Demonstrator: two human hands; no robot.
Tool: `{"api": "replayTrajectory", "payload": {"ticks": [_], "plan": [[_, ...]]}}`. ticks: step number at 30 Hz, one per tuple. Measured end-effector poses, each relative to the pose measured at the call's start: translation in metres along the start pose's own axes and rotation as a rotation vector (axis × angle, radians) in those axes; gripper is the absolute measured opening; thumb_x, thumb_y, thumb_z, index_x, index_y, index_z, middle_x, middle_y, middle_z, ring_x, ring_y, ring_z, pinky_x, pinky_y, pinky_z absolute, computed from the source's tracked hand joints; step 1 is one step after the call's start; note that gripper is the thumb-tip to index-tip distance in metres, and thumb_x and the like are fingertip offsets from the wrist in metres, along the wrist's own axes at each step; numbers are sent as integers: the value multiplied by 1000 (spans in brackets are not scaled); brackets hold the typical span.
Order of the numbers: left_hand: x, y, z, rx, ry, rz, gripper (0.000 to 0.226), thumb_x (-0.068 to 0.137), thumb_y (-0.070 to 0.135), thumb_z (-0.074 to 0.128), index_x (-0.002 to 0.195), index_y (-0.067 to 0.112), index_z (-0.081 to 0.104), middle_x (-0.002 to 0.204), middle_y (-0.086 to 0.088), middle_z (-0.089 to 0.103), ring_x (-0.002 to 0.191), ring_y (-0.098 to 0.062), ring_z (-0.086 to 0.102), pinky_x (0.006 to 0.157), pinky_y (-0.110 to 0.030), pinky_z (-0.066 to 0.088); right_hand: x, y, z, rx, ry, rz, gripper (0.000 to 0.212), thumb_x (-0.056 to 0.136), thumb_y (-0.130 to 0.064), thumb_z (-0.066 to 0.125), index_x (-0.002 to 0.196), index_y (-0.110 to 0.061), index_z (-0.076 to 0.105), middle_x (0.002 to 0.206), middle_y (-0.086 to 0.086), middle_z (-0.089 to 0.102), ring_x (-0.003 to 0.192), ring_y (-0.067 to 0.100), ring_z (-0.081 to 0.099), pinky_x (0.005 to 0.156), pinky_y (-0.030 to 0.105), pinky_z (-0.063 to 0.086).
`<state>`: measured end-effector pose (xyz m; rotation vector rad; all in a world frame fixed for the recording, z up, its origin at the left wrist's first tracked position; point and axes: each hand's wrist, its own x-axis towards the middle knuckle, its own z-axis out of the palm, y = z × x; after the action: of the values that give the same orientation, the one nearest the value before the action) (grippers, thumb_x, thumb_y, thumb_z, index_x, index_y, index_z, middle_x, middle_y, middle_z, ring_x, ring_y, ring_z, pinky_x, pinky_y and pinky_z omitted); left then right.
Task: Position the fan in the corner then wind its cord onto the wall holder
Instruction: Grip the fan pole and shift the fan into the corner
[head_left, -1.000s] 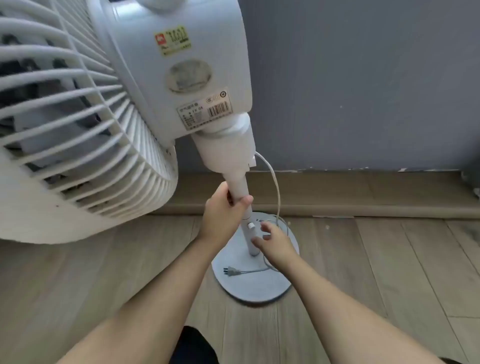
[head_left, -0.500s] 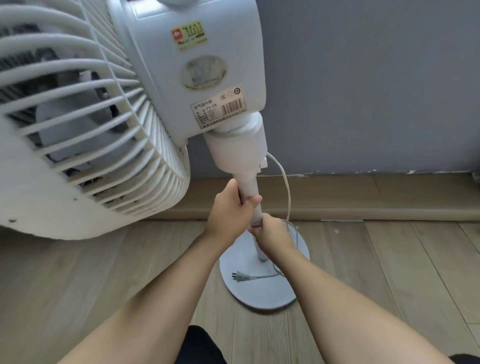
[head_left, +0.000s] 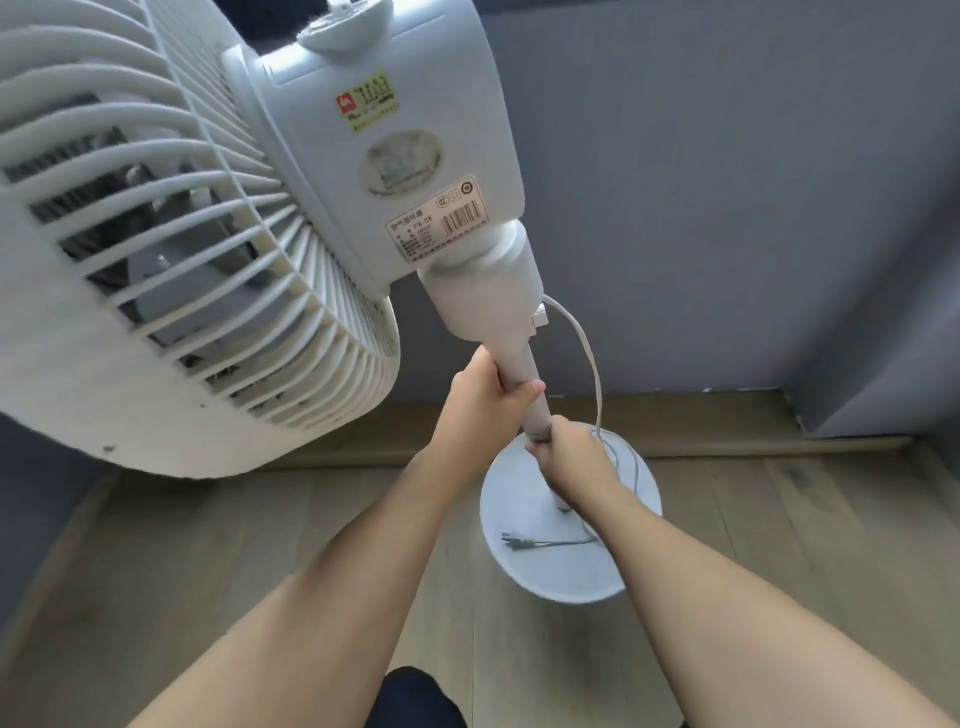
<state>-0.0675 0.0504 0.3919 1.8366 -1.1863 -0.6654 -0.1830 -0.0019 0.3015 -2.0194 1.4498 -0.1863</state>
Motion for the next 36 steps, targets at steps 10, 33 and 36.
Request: {"api": "replayTrajectory", "payload": {"ticks": [10, 33, 36], "plan": [[-81, 241, -93, -64, -252, 155, 29, 87, 23, 67, 111, 18, 52, 84, 11, 57, 78, -12, 58, 68, -24, 45, -188, -88, -211, -42, 175, 210, 29, 92, -37, 53, 107, -12, 57, 103, 10, 68, 95, 34, 63, 76, 37, 49], [-429, 420, 48, 1, -971, 669, 19, 80, 23, 70, 94, 13, 63, 79, 2, 68, 74, -18, 66, 58, -27, 48, -622, 30, -251, 116, 807, 903, 33, 89, -36, 56, 106, -10, 65, 107, 9, 70, 99, 32, 64, 80, 33, 51], [-520, 433, 73, 23, -1065, 736, 18, 80, 22, 72, 88, 10, 62, 73, 1, 64, 66, -17, 61, 52, -24, 42, -711, 56, -240, 119, 867, 1015, 33, 90, -36, 55, 111, -12, 64, 109, 7, 68, 100, 30, 63, 78, 30, 47]]}}
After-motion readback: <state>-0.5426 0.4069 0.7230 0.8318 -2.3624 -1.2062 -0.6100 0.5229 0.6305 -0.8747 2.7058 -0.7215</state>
